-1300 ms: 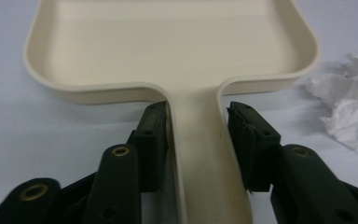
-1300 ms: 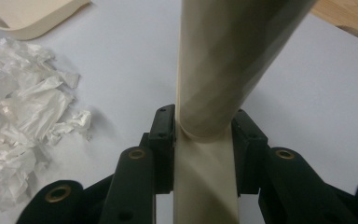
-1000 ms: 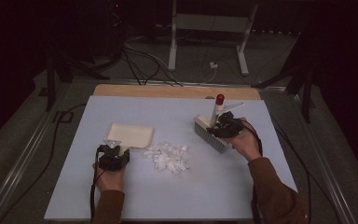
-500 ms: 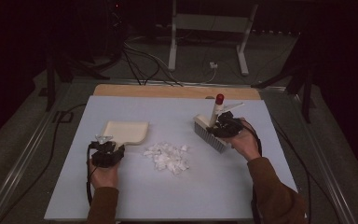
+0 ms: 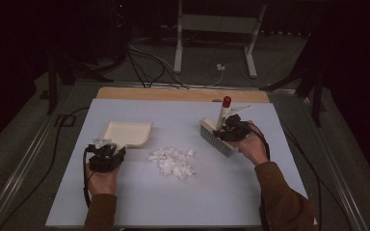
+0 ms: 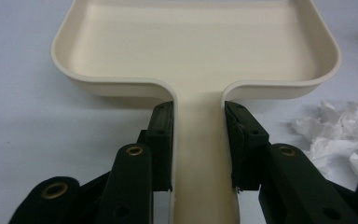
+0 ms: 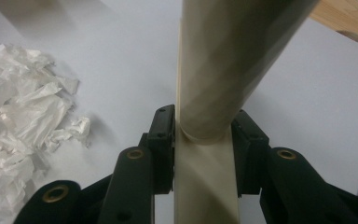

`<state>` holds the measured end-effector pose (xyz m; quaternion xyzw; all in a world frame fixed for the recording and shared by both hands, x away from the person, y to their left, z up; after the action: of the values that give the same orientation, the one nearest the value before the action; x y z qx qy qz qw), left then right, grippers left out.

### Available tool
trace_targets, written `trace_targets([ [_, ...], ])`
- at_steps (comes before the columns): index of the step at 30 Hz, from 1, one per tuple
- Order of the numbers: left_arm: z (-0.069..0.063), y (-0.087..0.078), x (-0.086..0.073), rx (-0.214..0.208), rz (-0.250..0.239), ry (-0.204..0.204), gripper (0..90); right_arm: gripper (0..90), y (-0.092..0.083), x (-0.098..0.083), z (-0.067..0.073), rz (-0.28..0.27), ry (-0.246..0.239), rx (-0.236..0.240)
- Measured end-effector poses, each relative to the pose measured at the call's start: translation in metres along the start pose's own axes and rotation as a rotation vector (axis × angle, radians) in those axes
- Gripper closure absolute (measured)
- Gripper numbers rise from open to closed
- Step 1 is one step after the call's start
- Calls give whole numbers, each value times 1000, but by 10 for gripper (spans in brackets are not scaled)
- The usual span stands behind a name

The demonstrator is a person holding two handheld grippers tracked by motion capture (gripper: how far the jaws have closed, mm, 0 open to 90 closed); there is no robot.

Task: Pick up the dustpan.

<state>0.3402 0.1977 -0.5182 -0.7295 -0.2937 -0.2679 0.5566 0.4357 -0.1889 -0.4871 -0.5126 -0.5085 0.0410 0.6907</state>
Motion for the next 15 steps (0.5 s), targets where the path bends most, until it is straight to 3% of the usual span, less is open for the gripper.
trace_targets([
  [15, 9, -17, -2, -43, 5, 46, 670, 665, 3, 2, 1, -2, -1, -13],
])
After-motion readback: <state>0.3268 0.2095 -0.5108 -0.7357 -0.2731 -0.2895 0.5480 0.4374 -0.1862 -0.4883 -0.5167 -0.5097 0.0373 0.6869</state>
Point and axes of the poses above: each handheld gripper's, and its own axes: y roughly forward along the jaws, x roughly out of its top, z roughly to its left, the point moved 5 cm from there along y, roughly forward along the jaws, and after that the axes turned 7 degrees about -y, right-handed, at the moved point
